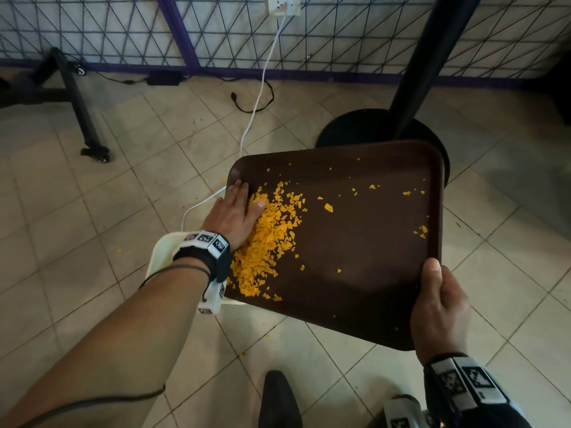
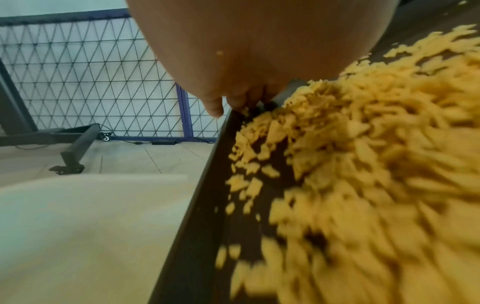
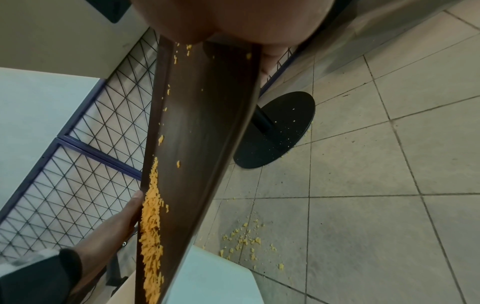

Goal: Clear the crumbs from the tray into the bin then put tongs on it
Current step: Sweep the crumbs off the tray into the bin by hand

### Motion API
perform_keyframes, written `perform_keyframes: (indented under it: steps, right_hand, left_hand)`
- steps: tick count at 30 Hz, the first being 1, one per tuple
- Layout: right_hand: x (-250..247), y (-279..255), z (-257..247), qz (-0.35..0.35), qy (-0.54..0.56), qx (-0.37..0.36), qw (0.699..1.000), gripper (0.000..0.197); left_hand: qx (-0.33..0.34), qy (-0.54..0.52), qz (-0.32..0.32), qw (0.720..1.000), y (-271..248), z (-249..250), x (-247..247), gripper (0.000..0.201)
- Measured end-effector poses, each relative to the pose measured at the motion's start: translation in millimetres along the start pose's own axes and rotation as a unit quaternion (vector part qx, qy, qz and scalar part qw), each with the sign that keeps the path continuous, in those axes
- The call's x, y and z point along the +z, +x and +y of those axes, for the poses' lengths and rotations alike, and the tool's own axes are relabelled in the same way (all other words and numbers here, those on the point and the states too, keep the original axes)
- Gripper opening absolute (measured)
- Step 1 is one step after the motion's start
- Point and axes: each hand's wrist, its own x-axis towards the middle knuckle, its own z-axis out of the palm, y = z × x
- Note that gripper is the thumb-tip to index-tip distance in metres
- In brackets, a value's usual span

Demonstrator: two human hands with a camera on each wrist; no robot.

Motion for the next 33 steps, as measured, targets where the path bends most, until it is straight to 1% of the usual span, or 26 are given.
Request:
perform_keyframes:
  steps: [4, 6, 8, 10, 12, 14, 16, 21, 23, 24, 26, 28, 29, 31, 33]
  right_hand:
    - [-1, 0, -1, -0.009, -0.003, 0.002, 1.0, 0.046]
    - [-2, 0, -2, -0.008, -0.007, -0.005, 1.0, 0.046]
    - [-2, -1, -4, -0.006, -0.007, -0.012, 1.0, 0.044]
    - [-3, -2, -5, -0.007, -0.004, -0.01, 1.0, 0.045]
    - [-3, -3, -7, -0.009, -0.005, -0.005, 1.0, 0.046]
    - [-3, -3, -7, -0.007, -0.002, -0.002, 1.0, 0.045]
    - [-2, -3, -7, -0.005, 0.001, 0.0, 1.0, 0.046]
    - [-2, -3, -8, -0.008, 0.01, 0.008, 1.0, 0.047]
    - [-4, -3, -10, -0.009, 0.015, 0.006, 1.0, 0.046]
    - [-4, -3, -11, -0.01, 0.016, 0.006, 1.0, 0.045]
    - [-4, -4, -11, -0.009, 0.014, 0.001, 1.0, 0.046]
    - [-3, -4, -11, -0.004, 0.014, -0.001, 1.0, 0.046]
    - [-3, -5, -11, -0.003, 0.014, 0.0, 1.0, 0.046]
    - [-3, -5, -12, -0.004, 0.014, 0.002, 1.0, 0.046]
    - [-2, -5, -14, -0.004, 0.017, 0.002, 1.0, 0.046]
  left_hand:
    - [-0.022, -0.01, -0.037, 0.999, -46, 1, 15, 0.08]
    - [-0.031, -0.02, -0.018, 0.999, -55, 5, 11, 0.078]
    - [-0.031, -0.037, 0.025, 0.999, -48, 15, 0, 0.078]
    - [-0.013, -0.057, 0.063, 0.996, -28, 32, -12, 0.078]
    - [0.017, -0.063, 0.075, 0.995, -6, 53, -19, 0.079]
    - [0.034, -0.057, 0.059, 0.996, 9, 69, -19, 0.08]
    - [0.03, -0.053, 0.04, 0.997, 13, 75, -11, 0.082]
    - [0.012, -0.01, 0.011, 1.0, -25, 47, 22, 0.086]
    - [-0.003, -0.004, 0.007, 1.0, -36, 39, 23, 0.088]
    - [-0.006, -0.01, 0.016, 1.0, -38, 40, 19, 0.088]
    - [0.014, -0.025, 0.052, 0.998, -34, 54, 8, 0.083]
    - [0.061, -0.042, 0.09, 0.993, -22, 78, -1, 0.078]
    - [0.082, -0.05, 0.098, 0.99, -16, 91, -4, 0.076]
    - [0.106, -0.055, 0.097, 0.988, -9, 111, -4, 0.075]
    - [0.106, -0.035, 0.086, 0.99, -10, 117, 3, 0.077]
